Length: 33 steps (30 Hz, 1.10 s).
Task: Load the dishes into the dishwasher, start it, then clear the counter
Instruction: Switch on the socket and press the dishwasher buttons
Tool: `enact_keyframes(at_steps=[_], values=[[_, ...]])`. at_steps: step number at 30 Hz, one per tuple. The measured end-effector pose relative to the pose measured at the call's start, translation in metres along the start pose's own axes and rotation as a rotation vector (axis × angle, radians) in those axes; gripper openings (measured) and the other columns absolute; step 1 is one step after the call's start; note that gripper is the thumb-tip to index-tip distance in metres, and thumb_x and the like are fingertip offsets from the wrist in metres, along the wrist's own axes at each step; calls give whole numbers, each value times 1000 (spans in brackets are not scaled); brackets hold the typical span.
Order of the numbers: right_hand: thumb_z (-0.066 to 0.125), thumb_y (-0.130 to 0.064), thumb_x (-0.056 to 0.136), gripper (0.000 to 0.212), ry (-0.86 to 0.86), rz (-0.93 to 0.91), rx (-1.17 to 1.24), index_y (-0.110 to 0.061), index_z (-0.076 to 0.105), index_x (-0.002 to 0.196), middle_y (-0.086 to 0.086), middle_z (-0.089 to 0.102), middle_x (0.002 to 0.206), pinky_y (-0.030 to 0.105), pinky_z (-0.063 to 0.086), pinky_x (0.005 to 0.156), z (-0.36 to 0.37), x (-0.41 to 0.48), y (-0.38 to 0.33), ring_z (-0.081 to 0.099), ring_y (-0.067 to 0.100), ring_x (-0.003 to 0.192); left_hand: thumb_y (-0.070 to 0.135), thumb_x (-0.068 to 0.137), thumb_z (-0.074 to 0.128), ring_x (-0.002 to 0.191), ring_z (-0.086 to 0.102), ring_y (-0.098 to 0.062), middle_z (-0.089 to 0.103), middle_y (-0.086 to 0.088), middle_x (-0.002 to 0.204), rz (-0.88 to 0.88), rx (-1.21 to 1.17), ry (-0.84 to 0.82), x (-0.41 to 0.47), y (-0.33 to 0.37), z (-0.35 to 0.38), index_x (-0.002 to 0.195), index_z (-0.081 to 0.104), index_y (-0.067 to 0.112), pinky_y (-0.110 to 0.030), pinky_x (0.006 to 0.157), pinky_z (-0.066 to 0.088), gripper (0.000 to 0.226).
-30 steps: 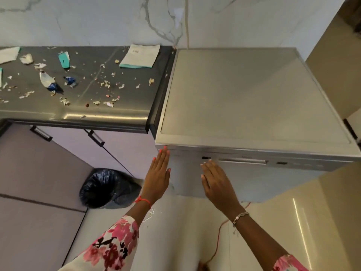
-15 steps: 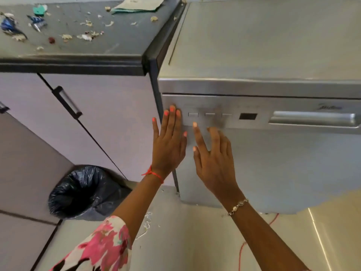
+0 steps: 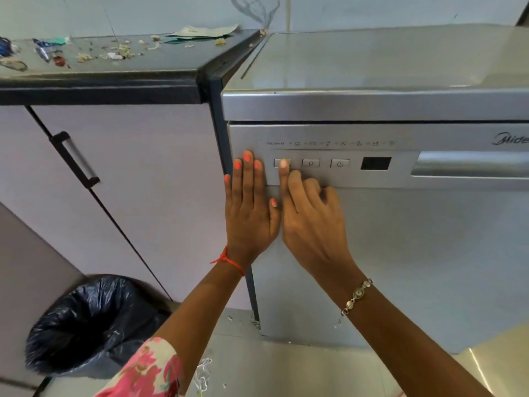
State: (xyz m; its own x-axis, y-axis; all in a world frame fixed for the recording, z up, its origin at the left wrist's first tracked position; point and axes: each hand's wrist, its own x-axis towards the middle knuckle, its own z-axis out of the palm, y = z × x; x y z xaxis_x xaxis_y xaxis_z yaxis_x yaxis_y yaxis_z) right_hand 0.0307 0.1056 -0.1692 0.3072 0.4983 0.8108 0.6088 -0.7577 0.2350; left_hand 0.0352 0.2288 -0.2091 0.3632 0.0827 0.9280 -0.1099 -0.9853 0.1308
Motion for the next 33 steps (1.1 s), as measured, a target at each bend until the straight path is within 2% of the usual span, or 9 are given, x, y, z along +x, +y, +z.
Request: enact_keyframes(at_steps=[2,5,7,10,13,15,17,27,33], values=[[31,-18,97,43,9,-9,-5,6,57,122,14,68,104,31,53,66,0,1,1,65,24,81,25,89,36,144,-17,-7,-25,14,154,10,3,17,0,0,1,147,-19,24,-28,120,-7,80],[34,-18,93,45,26,-6,24,7,51,127,14,66,106,33,53,69,3,-1,0,64,25,84,25,89,36,144,-17,-6,-26,14,154,3,17,18,0,1,1,147,-20,24,-28,119,-6,80],[36,-20,93,47,36,-9,24,5,44,132,12,65,111,34,53,76,6,-6,2,63,25,90,25,90,34,144,-18,-6,-27,14,153,5,24,-2,1,2,-2,146,-21,24,-28,119,-7,79],[54,-19,86,56,50,-47,2,-3,39,138,12,60,124,38,48,94,14,-27,14,55,27,113,23,90,34,144,-18,-7,-27,13,154,24,20,-42,0,2,-10,146,-21,22,-28,120,-7,79],[51,-22,88,61,38,-120,-109,-8,28,143,15,33,148,44,22,114,21,-57,34,27,27,136,19,91,35,144,-17,-9,-26,12,154,37,-3,-60,-2,6,-11,147,-21,21,-29,120,-6,78],[42,-28,93,60,26,-120,-138,-11,19,146,15,3,157,44,7,116,27,-67,51,5,24,146,17,91,34,144,-17,-9,-27,13,154,8,-24,-58,-2,11,-8,147,-21,22,-30,120,-7,79],[36,-31,96,59,32,-140,-183,-14,14,149,11,-10,158,44,3,117,35,-68,68,-5,22,146,17,91,34,144,-18,-9,-28,13,153,-24,-19,-46,-2,15,-3,146,-22,23,-31,120,-9,79],[30,-32,95,59,262,-257,-290,-11,17,149,9,29,148,47,5,117,73,-66,87,5,23,147,22,87,33,146,-10,-11,-19,11,156,6,51,135,-4,12,18,149,-14,20,-32,121,-1,78],[31,-32,95,58,286,-276,-278,-11,22,148,10,26,149,48,6,117,77,-67,87,21,22,140,24,86,32,146,-11,-10,-20,12,156,-2,78,139,-5,13,18,148,-15,20,-31,120,0,78]])
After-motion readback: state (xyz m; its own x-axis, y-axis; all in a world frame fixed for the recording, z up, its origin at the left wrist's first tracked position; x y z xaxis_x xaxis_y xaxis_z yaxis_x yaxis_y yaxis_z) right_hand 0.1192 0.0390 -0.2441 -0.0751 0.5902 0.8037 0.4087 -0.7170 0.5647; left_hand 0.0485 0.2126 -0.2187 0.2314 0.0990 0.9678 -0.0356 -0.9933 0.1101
